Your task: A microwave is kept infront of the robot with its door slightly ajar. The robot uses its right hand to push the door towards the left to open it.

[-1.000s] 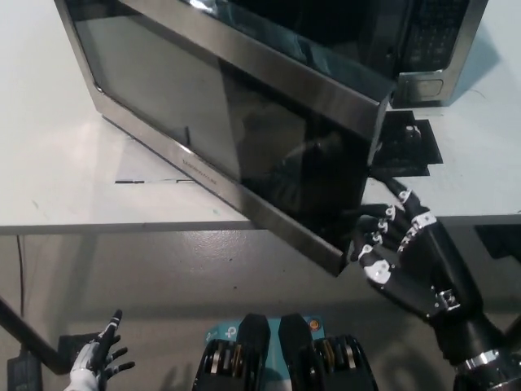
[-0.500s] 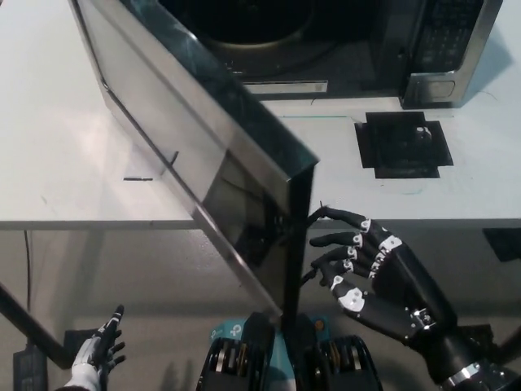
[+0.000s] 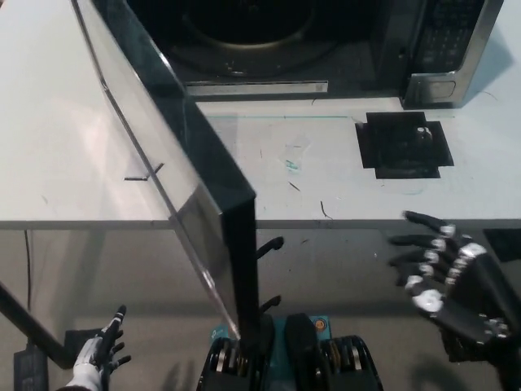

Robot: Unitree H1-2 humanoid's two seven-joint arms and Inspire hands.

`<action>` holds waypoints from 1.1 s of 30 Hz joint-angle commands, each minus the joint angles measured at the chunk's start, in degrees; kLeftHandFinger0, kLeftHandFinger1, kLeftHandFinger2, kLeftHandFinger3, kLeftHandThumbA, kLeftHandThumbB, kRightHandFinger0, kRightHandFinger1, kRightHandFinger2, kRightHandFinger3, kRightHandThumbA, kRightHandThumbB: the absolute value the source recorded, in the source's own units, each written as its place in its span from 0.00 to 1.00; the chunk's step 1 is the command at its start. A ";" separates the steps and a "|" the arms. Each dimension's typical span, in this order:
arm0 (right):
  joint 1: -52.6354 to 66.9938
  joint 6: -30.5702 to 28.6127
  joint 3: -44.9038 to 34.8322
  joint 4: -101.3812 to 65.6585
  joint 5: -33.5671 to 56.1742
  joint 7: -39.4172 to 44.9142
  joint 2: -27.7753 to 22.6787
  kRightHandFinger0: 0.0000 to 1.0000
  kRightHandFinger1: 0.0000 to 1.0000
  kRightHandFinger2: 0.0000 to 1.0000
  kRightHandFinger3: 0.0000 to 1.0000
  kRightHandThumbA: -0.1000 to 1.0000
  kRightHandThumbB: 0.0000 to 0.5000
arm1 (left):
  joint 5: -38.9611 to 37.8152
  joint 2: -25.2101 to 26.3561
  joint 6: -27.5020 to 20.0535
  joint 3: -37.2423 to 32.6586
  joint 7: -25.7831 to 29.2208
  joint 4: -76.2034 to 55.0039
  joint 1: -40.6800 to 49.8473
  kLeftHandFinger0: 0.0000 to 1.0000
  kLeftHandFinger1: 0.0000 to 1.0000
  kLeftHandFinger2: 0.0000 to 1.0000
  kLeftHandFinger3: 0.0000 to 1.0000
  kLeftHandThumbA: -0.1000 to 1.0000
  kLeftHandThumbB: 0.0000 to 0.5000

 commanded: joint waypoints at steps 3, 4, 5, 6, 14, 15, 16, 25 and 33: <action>2.30 -2.97 -8.60 5.41 1.15 -2.19 -0.44 0.39 0.50 0.61 0.78 0.46 0.25 | 0.34 0.39 -1.86 0.05 0.79 0.53 -0.91 0.88 0.96 1.00 0.89 0.82 0.17; 2.16 -3.53 -9.26 6.63 0.94 -2.12 -0.34 0.37 0.49 0.60 0.78 0.45 0.26 | -0.21 0.27 -1.97 0.41 0.43 0.28 -0.81 0.91 0.98 1.00 0.86 0.80 0.16; 1.95 -5.18 -10.89 10.43 0.58 -2.38 -0.36 0.35 0.49 0.60 0.78 0.46 0.27 | -0.19 0.28 -2.02 0.35 0.33 -0.06 -0.71 0.93 1.00 1.00 0.83 0.81 0.17; 1.73 -6.25 -12.33 13.83 -0.24 -3.35 -0.18 0.34 0.48 0.59 0.78 0.46 0.31 | -0.80 0.09 -1.37 0.76 0.09 -0.29 -0.66 1.00 1.00 1.00 0.85 0.80 0.17; -1.74 -16.37 -18.09 35.80 -3.45 -7.57 1.07 0.33 0.46 0.53 0.72 0.49 0.35 | -1.89 -0.43 -1.25 1.77 0.15 0.41 -1.28 0.94 1.00 1.00 0.88 0.78 0.16; -2.29 -17.68 -18.65 39.14 -3.66 -8.42 1.19 0.32 0.46 0.53 0.72 0.49 0.39 | -1.20 -0.39 -1.49 1.37 0.54 0.26 -1.15 0.96 1.00 1.00 0.89 0.80 0.16; -2.98 -19.21 -19.32 43.49 -3.93 -9.62 1.33 0.32 0.46 0.54 0.72 0.49 0.41 | -0.10 -0.28 -1.92 0.68 1.17 0.05 -0.92 0.98 1.00 1.00 0.90 0.81 0.16; -5.93 -25.75 -21.82 58.63 -3.30 -11.30 2.72 0.34 0.47 0.53 0.70 0.48 0.43 | -1.27 -0.36 -1.78 1.42 0.25 0.20 -0.94 0.79 0.96 1.00 0.92 0.78 0.13; -6.82 -27.28 -20.56 62.16 -4.71 -12.28 4.00 0.32 0.43 0.53 0.73 0.51 0.46 | 0.46 0.05 -2.19 0.15 0.95 1.13 -1.67 1.00 1.00 1.00 0.97 0.85 0.16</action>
